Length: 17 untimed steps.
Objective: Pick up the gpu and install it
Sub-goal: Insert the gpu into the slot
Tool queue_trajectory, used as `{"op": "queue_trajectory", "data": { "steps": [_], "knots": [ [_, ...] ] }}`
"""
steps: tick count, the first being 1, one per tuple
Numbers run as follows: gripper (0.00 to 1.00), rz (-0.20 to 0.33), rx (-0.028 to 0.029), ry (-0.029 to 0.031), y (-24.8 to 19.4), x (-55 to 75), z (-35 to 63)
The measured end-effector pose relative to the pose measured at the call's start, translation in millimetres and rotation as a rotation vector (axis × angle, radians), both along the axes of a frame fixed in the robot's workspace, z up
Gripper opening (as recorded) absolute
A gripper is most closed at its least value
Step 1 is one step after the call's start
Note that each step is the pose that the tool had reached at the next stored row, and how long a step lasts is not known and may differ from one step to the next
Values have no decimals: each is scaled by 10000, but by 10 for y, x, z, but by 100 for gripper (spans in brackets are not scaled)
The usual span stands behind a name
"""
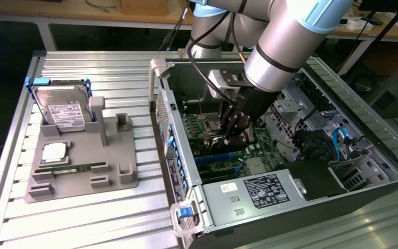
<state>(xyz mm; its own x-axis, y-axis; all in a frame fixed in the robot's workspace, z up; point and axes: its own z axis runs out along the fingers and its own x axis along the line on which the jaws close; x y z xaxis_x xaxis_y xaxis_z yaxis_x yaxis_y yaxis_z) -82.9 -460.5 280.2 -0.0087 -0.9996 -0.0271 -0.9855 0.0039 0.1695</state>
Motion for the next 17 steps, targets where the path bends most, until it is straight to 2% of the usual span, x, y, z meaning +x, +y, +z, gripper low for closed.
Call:
{"op": "queue_trajectory", "data": {
  "steps": [17],
  "knots": [
    [27,0,0,0,0,-1,-42]
  ]
}}
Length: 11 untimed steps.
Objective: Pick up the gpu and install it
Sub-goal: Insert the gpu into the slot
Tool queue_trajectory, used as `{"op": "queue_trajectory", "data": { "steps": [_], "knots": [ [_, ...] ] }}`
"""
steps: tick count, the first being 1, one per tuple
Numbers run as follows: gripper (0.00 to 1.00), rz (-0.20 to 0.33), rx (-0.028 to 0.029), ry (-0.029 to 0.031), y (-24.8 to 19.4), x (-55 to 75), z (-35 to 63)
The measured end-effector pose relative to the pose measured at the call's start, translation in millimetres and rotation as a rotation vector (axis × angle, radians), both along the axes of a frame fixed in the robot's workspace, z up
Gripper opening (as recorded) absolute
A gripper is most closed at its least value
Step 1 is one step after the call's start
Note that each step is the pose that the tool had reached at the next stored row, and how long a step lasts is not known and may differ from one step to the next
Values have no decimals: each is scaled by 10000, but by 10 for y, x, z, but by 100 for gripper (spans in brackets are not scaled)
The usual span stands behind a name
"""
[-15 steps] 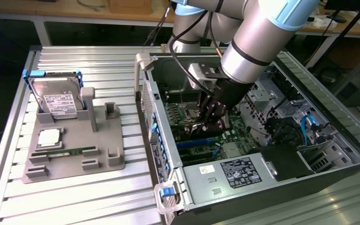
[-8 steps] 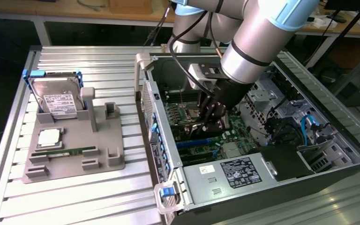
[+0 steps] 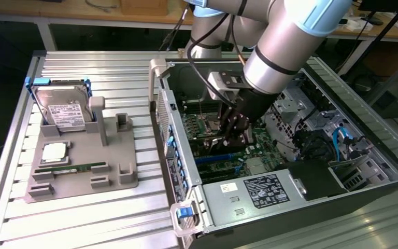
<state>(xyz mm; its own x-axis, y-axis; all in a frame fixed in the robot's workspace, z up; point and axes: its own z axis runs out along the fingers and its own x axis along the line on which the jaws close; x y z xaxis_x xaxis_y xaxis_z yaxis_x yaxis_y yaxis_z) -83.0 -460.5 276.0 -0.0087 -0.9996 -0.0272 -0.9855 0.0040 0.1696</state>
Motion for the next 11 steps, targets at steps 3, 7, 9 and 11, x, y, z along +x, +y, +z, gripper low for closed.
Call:
{"op": "queue_trajectory", "data": {
  "steps": [3,7,9,11],
  "knots": [
    [27,0,1,0,0,0,-12],
    [27,1,-2,-1,0,-8,-23],
    [27,0,-2,2,0,-10,-23],
    [27,0,0,0,0,-10,-24]
  ]
}}
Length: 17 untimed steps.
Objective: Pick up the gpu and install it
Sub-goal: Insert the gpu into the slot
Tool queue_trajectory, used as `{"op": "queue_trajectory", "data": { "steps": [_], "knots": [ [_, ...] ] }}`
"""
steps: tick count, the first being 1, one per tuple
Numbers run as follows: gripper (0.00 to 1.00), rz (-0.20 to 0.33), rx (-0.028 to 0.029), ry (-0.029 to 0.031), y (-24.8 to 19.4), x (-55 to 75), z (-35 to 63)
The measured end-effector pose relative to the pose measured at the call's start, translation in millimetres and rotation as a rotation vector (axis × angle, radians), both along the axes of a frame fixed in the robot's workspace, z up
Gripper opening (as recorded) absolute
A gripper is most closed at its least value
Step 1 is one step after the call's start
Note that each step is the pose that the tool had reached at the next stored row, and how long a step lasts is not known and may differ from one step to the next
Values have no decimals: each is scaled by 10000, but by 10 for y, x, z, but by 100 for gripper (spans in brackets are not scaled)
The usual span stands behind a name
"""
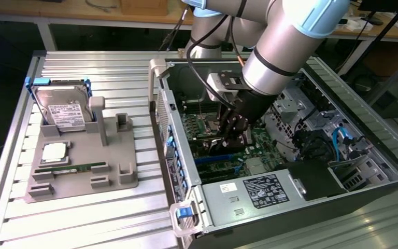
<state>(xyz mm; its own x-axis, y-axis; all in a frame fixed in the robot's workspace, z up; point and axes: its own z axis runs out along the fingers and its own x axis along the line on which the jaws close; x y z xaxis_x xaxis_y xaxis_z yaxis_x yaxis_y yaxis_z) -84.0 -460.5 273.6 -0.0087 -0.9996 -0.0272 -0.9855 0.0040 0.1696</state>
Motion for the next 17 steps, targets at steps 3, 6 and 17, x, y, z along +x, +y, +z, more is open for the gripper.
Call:
{"op": "queue_trajectory", "data": {
  "steps": [3,6,17],
  "knots": [
    [27,0,-1,0,0,0,-1],
    [27,0,1,-1,0,0,-8],
    [27,0,-1,0,0,0,-45]
  ]
}}
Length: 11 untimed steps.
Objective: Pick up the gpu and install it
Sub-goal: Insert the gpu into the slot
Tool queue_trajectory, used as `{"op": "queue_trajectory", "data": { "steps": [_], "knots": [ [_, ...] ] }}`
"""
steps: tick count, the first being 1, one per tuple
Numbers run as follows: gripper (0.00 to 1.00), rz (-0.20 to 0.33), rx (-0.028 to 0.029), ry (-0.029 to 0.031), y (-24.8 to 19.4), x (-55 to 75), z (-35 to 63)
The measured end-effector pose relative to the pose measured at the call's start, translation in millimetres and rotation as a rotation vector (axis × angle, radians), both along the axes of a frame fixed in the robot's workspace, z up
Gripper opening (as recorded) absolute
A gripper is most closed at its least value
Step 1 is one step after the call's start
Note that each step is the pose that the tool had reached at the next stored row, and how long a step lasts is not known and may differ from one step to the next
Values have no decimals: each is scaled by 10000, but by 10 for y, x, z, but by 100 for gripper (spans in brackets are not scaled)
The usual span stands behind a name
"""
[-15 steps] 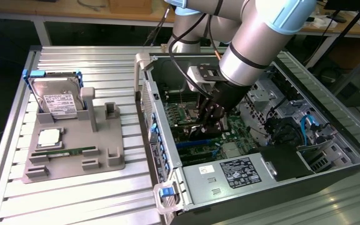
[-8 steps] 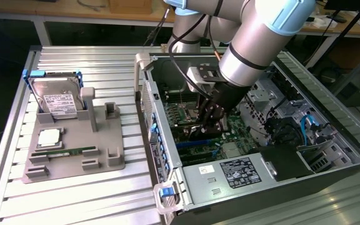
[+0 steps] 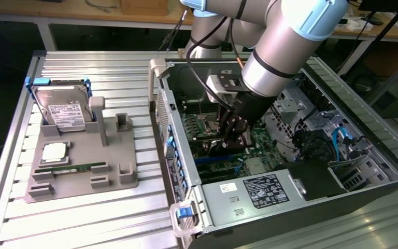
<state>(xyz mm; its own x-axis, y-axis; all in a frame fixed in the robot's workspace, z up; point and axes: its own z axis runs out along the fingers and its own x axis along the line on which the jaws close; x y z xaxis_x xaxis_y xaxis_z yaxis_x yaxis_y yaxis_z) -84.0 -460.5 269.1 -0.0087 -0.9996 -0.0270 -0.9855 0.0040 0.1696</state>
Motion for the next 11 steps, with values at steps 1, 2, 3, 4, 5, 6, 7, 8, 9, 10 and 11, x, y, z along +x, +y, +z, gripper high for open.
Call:
{"op": "queue_trajectory", "data": {
  "steps": [1,2,3,4,5,6,7,8,9,10,11],
  "knots": [
    [27,0,-1,0,0,0,-2],
    [27,0,-1,1,0,0,-5],
    [27,0,-1,1,0,0,-8],
    [27,0,-1,1,0,0,-12],
    [27,0,2,1,0,-1,-15],
    [27,-1,2,1,0,-1,-18],
    [27,-1,0,1,0,-1,-18],
    [27,-1,0,1,0,-1,-18],
    [27,-1,0,0,0,0,-18],
    [27,0,0,1,0,0,-19],
    [27,0,1,0,0,0,-19]
  ]
}}
